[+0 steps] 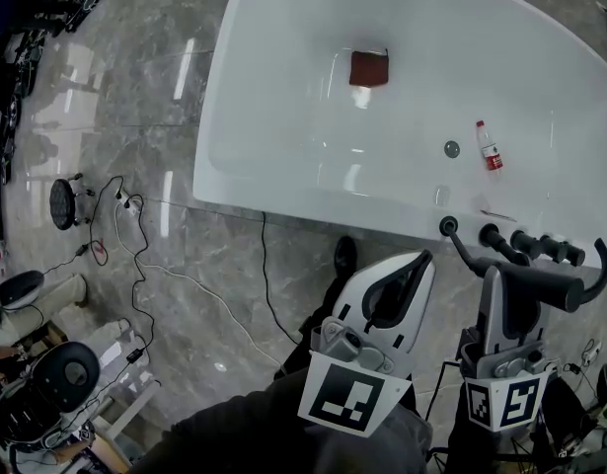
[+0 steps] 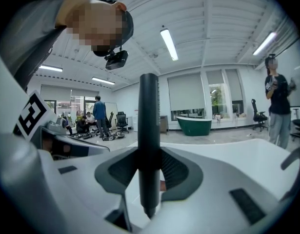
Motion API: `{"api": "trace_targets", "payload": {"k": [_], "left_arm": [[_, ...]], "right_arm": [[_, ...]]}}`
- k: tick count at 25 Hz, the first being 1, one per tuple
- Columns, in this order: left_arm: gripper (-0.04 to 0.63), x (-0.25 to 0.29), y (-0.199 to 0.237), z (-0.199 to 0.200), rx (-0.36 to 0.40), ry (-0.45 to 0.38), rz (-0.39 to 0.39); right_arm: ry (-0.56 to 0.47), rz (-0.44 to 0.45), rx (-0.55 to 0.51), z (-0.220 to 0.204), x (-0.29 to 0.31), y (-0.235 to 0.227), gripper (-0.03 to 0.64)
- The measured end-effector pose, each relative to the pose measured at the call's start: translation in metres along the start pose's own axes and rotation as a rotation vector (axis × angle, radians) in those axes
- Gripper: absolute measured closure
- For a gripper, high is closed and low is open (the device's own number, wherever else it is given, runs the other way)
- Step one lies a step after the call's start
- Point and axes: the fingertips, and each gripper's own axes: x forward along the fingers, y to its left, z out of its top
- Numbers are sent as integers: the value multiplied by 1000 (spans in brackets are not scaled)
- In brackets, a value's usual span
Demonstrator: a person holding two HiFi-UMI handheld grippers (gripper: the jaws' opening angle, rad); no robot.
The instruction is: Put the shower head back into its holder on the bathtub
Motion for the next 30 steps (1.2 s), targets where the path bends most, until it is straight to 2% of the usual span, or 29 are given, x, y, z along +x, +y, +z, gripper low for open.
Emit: {"api": "trace_targets", "payload": {"k": [16, 26, 30], "left_arm": [[591, 14, 1, -10, 10, 32, -23], [592, 25, 0, -41, 22, 82, -31], [591, 20, -3, -57, 45, 60, -44]], "right_arm": [[19, -13, 5, -17, 7, -8, 475], [24, -6, -15, -43, 7, -8, 476], [20, -23, -20, -54, 6, -11, 474]]}}
